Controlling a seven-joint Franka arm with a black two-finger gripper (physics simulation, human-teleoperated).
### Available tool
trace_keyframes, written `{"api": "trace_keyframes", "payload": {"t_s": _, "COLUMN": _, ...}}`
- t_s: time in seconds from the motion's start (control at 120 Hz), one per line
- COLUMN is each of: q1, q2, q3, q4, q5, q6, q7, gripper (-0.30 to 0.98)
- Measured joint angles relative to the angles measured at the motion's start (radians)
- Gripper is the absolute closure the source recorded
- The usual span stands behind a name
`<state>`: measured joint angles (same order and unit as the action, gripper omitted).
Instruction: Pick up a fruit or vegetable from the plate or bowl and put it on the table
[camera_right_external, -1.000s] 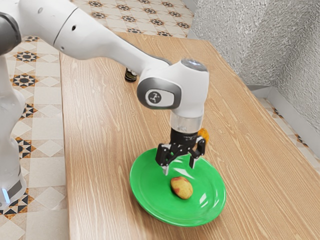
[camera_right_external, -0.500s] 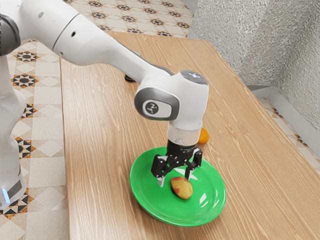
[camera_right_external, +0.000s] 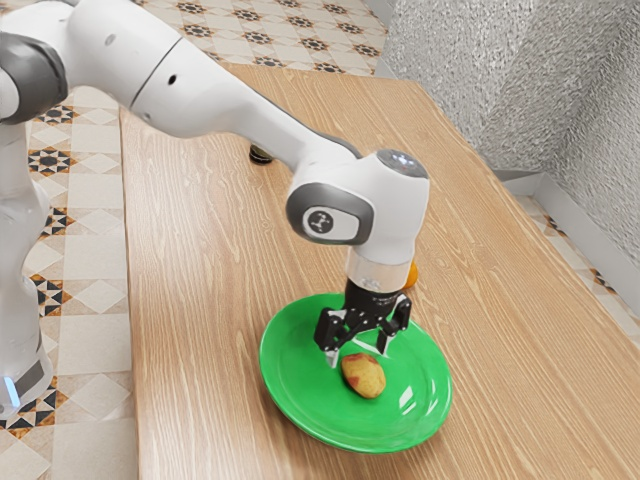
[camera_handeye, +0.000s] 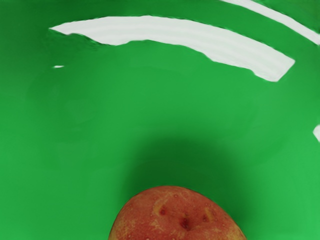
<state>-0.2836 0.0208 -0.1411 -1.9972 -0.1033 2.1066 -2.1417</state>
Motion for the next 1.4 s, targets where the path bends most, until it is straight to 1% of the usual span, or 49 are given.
{"api": "trace_keyframes", "payload": {"t_s": 0.167, "q1": -0.002, "q2": 0.014, "q3": 0.0, "q4": 0.011, "q5": 0.004, "q6": 0.001, "q7": 0.005, "gripper": 0.0}}
{"api": "trace_keyframes", "payload": {"t_s": 0.4, "q1": -0.033, "q2": 0.037, "q3": 0.0, "q4": 0.017, "q5": 0.004, "q6": 0.009, "q7": 0.012, "gripper": 0.0}}
{"api": "trace_keyframes", "payload": {"t_s": 0.583, "q1": -0.014, "q2": 0.06, "q3": 0.0, "q4": 0.015, "q5": 0.0, "q6": 0.014, "q7": 0.02, "gripper": 0.0}}
{"api": "trace_keyframes", "payload": {"t_s": 0.675, "q1": -0.007, "q2": 0.065, "q3": 0.0, "q4": 0.015, "q5": -0.001, "q6": 0.017, "q7": 0.022, "gripper": 0.13}}
{"api": "trace_keyframes", "payload": {"t_s": 0.725, "q1": -0.009, "q2": 0.066, "q3": 0.0, "q4": 0.016, "q5": 0.0, "q6": 0.018, "q7": 0.024, "gripper": 0.17}}
{"api": "trace_keyframes", "payload": {"t_s": 0.883, "q1": -0.025, "q2": 0.078, "q3": 0.0, "q4": 0.016, "q5": 0.001, "q6": 0.031, "q7": 0.027, "gripper": 0.15}}
{"api": "trace_keyframes", "payload": {"t_s": 0.975, "q1": -0.024, "q2": 0.081, "q3": 0.0, "q4": 0.016, "q5": 0.001, "q6": 0.039, "q7": 0.029, "gripper": 0.33}}
{"api": "trace_keyframes", "payload": {"t_s": 1.017, "q1": -0.023, "q2": 0.081, "q3": 0.0, "q4": 0.017, "q5": -0.001, "q6": 0.041, "q7": 0.029, "gripper": 0.37}}
{"api": "trace_keyframes", "payload": {"t_s": 1.067, "q1": -0.023, "q2": 0.084, "q3": 0.0, "q4": 0.017, "q5": -0.003, "q6": 0.044, "q7": 0.03, "gripper": 0.37}}
{"api": "trace_keyframes", "payload": {"t_s": 1.15, "q1": -0.023, "q2": 0.086, "q3": 0.0, "q4": 0.018, "q5": -0.006, "q6": 0.046, "q7": 0.028, "gripper": 0.29}}
{"api": "trace_keyframes", "payload": {"t_s": 1.175, "q1": -0.024, "q2": 0.084, "q3": 0.0, "q4": 0.019, "q5": -0.006, "q6": 0.047, "q7": 0.026, "gripper": 0.33}}
{"api": "trace_keyframes", "payload": {"t_s": 1.225, "q1": -0.025, "q2": 0.074, "q3": 0.0, "q4": 0.026, "q5": -0.004, "q6": 0.046, "q7": 0.021, "gripper": 0.36}}
{"api": "trace_keyframes", "payload": {"t_s": 1.333, "q1": -0.029, "q2": 0.048, "q3": 0.001, "q4": 0.079, "q5": 0.003, "q6": 0.026, "q7": 0.01, "gripper": 0.4}}
{"api": "trace_keyframes", "payload": {"t_s": 1.358, "q1": -0.029, "q2": 0.047, "q3": 0.001, "q4": 0.111, "q5": 0.022, "q6": 0.013, "q7": 0.008, "gripper": 0.41}}
{"api": "trace_keyframes", "payload": {"t_s": 1.4, "q1": -0.028, "q2": 0.043, "q3": 0.001, "q4": 0.174, "q5": 0.058, "q6": -0.023, "q7": 0.005, "gripper": 0.4}}
